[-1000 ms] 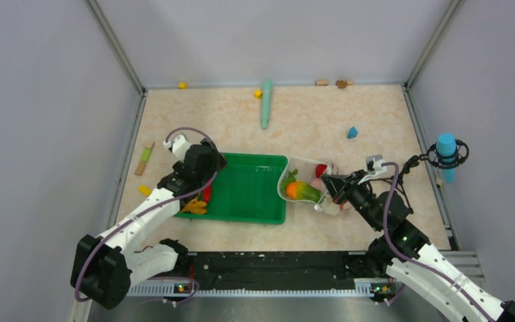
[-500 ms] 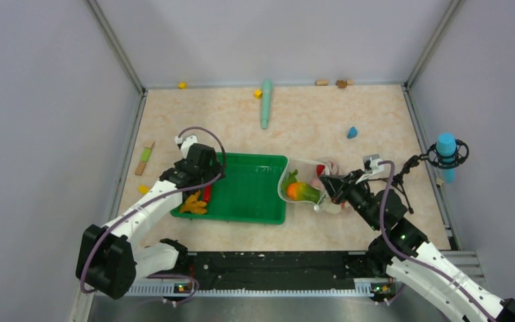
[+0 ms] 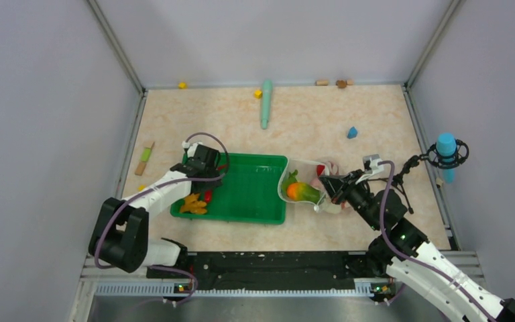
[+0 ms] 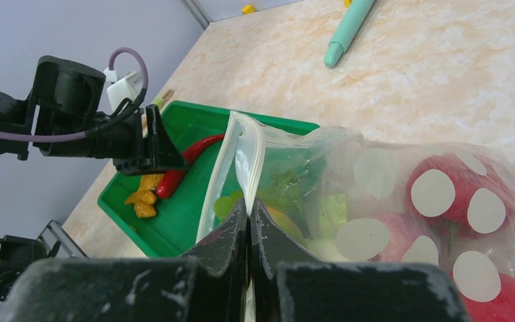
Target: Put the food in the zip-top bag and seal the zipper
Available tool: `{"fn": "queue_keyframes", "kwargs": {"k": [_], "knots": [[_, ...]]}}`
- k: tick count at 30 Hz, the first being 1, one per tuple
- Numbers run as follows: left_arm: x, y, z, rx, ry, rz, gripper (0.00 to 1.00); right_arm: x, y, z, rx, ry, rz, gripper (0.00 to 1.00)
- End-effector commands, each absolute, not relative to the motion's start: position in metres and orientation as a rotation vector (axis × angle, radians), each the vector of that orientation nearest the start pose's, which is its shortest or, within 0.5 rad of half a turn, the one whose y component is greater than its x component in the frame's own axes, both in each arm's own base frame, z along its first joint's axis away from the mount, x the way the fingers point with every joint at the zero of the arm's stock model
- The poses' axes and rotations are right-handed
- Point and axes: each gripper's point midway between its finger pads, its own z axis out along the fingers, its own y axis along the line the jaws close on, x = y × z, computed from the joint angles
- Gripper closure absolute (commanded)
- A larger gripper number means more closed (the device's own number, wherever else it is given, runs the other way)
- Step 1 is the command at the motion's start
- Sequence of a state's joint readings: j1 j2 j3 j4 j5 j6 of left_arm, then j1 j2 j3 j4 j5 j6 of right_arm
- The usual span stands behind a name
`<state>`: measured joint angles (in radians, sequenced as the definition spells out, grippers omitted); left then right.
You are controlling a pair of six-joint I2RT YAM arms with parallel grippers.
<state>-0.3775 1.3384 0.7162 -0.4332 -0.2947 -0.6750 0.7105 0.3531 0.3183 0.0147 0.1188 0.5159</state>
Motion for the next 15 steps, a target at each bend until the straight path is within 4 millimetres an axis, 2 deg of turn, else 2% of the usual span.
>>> {"fn": "queue_keyframes", "kwargs": {"k": [1, 8, 12, 14, 15], "knots": [[0.288, -0.091, 0.039, -0.463, 2.506, -0.067, 0.44, 0.205, 0.174, 0.235, -0.061, 1.59, 0.866, 1.0], [0.291, -0.103, 0.031, -0.446, 2.564, -0.108, 0.54, 0.204, 0.175, 0.235, -0.064, 1.592, 0.869, 1.0], [0.291, -0.105, 0.032, -0.451, 2.596, -0.105, 0.79, 0.205, 0.174, 0.235, -0.062, 1.592, 0.868, 1.0], [0.29, -0.106, 0.037, -0.457, 2.583, -0.114, 0.94, 0.205, 0.174, 0.236, -0.061, 1.593, 0.869, 1.0], [0.291, -0.107, 0.042, -0.455, 2.569, -0.136, 0.97, 0.205, 0.174, 0.235, -0.062, 1.592, 0.869, 1.0]]}}
